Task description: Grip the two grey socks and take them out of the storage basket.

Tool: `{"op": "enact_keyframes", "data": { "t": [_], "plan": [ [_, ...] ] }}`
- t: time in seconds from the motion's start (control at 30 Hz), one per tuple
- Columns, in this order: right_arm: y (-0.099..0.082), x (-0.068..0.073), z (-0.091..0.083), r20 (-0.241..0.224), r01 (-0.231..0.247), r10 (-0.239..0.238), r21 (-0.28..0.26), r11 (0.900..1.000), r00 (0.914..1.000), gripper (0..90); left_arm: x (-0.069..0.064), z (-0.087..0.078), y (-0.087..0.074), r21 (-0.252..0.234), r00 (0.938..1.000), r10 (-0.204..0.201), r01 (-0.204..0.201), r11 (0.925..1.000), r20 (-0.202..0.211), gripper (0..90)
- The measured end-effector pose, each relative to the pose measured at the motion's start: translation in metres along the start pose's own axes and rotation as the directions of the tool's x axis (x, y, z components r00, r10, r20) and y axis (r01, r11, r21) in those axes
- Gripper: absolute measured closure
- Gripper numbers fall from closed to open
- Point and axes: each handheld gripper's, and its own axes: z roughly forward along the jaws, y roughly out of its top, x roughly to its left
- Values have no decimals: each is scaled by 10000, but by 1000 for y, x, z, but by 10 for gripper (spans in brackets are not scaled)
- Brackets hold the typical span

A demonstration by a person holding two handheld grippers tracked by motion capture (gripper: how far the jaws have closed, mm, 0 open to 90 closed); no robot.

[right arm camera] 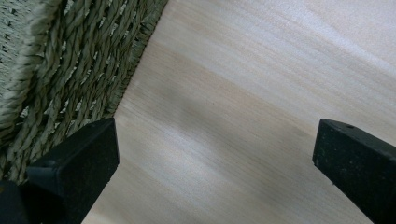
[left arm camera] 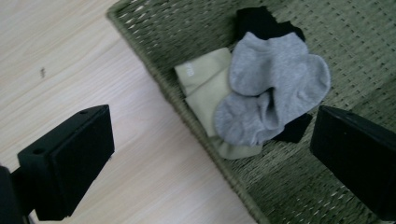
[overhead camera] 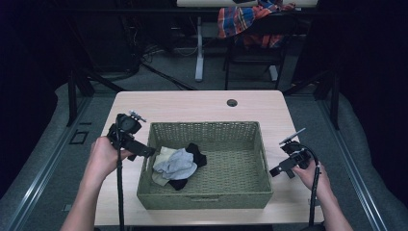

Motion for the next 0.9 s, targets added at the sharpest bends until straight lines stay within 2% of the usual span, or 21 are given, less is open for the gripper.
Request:
{"op": "enact_keyframes", "data": {
  "t": [0.03, 0.13, 0.23, 0.3, 0.33, 0.37, 0.4, 0.47, 0.5, 0.6, 0.63, 0.8, 0.9],
  "plan": [
    [0, 0, 0, -1, 12, -12, 3, 10000, 10000, 1, -4, 4, 5, 118, 9997, 202, -204, 9997, 136, 1],
    [0, 1, 1, 51, -29, 29, -94, 10000, 10000, 2, -8, 9, 11, 171, 9990, 323, -329, 9993, 323, 1],
    [1, 1, 1, 31, 77, -77, 67, 9999, 10000, 2, -17, 20, 22, 314, 9969, 581, -598, 9977, 524, 1],
    [1, 2, 2, 1, -14, 14, -85, 10000, 10000, 2, -24, 31, 28, 533, 9935, 838, -881, 9947, 775, 2],
    [1, 2, 2, 1, -14, 14, -85, 10000, 10000, 2, -24, 31, 28, 533, 9935, 838, -881, 9947, 775, 2],
    [2, 1, 1, 54, 164, -165, 163, 9997, 9998, 2, -30, 43, 30, 744, 9918, 951, -1015, 9920, 851, 2],
    [2, 1, 1, 54, 164, -165, 163, 9997, 9998, 2, -30, 43, 30, 744, 9918, 951, -1015, 9920, 851, 2],
    [1, 1, 2, 48, 58, -59, 64, 10000, 10000, 2, -34, 53, 30, 951, 9892, 1087, -1181, 9884, 979, 5],
    [1, 1, 2, 61, 109, -110, 119, 9999, 9999, 2, -36, 58, 30, 1083, 9876, 1179, -1290, 9857, 1034, 52],
    [1, 2, 2, 38, 99, -100, 89, 9999, 9999, 2, -37, 72, 27, 1468, 9851, 1245, -1414, 9790, 1188, 84],
    [1, 2, 2, -106, 91, -90, 65, 9999, 9999, 2, -36, 74, 26, 1496, 9855, 1230, -1399, 9788, 1168, 97],
    [1, 1, 2, -23, 168, -168, 128, 9998, 9999, 2, -33, 81, 25, 1525, 9844, 1179, -1374, 9787, 1305, 164],
    [1, 2, 2, 32, 191, -191, 150, 9997, 9998, 2, -33, 90, 24, 1688, 9819, 1234, -1472, 9746, 1440, 278]
  ]
}}
